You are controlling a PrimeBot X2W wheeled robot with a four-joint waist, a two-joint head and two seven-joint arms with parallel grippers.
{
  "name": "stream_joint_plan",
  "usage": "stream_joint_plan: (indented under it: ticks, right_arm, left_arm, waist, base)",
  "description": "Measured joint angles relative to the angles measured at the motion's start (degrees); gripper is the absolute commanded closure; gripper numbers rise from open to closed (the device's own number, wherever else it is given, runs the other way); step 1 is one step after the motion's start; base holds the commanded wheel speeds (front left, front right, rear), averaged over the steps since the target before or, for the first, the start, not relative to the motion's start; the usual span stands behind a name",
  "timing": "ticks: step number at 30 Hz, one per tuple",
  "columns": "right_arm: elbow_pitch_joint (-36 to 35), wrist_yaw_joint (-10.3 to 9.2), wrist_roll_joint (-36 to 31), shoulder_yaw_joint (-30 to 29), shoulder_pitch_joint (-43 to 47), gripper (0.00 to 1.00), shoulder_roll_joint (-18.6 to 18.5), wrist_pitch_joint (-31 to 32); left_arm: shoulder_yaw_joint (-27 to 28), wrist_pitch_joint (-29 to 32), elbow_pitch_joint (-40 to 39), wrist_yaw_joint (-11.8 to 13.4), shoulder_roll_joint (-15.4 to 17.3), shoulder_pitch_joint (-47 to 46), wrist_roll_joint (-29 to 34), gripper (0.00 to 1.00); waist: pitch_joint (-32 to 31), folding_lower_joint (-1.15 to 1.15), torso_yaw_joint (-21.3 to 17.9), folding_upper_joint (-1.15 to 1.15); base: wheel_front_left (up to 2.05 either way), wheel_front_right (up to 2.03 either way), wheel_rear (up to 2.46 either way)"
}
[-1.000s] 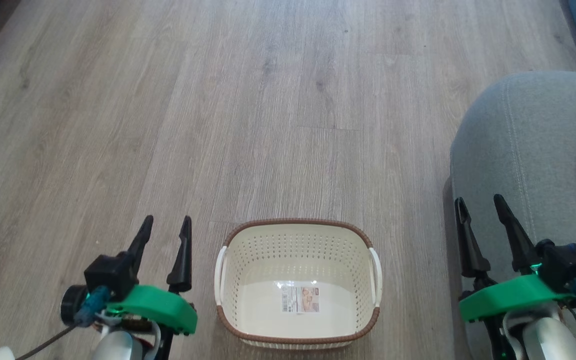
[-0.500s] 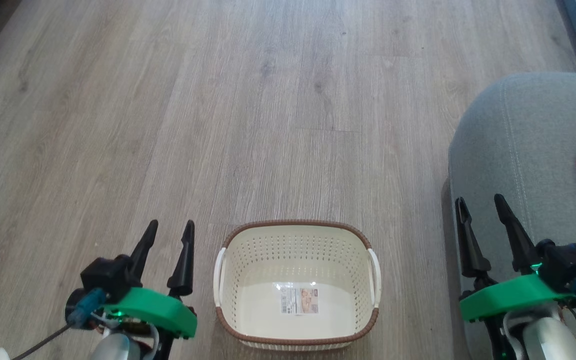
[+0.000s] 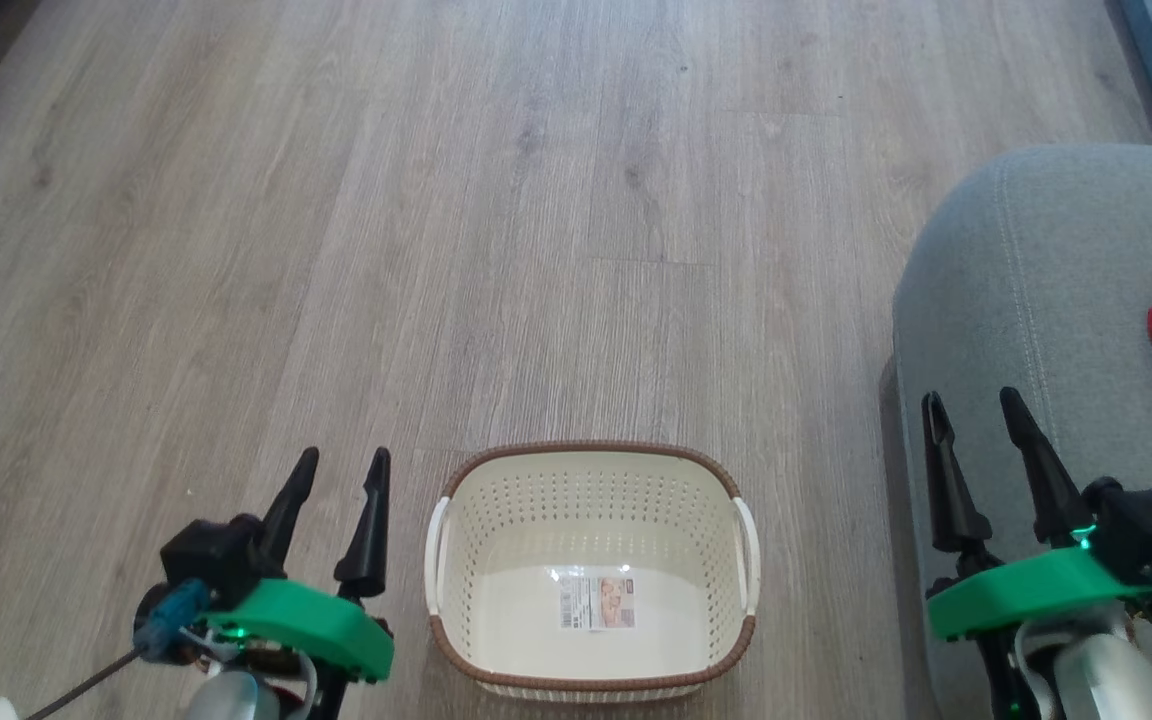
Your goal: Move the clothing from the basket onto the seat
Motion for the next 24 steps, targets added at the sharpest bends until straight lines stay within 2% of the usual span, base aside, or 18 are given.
stream_joint_plan:
  ticks: [1,2,8,24]
  right_arm:
    - [0.0,-0.01,0.0,-0.01,0.0,0.0,0.0,0.0]
    - [0.62,0.0,-0.01,0.04,0.04,1.0,0.03,0.0]
    - [5.21,0.0,0.86,0.31,2.61,1.0,0.32,0.27]
    - [5.44,0.0,10.49,-0.45,2.35,1.0,0.46,2.87]
  left_arm:
    - [-0.01,0.0,0.0,-0.01,0.0,0.0,-0.12,0.0]
    - [-0.05,0.01,0.68,0.03,0.01,0.01,-0.24,1.0]
    - [-0.09,0.58,4.89,0.08,0.01,3.64,-1.14,1.0]
    - [0.96,3.07,4.48,-0.02,0.01,3.25,-10.48,1.0]
  waist:
    - [0.02,0.0,0.01,0.0]
    - [0.03,0.0,0.0,0.0]
    - [0.04,0.0,-0.18,0.0]
    - [0.07,0.0,-1.16,0.0]
  base:
    - [0.0,0.0,0.0]
    - [0.0,0.0,0.0]
    - [0.0,0.0,0.0]
    - [0.0,0.0,0.0]
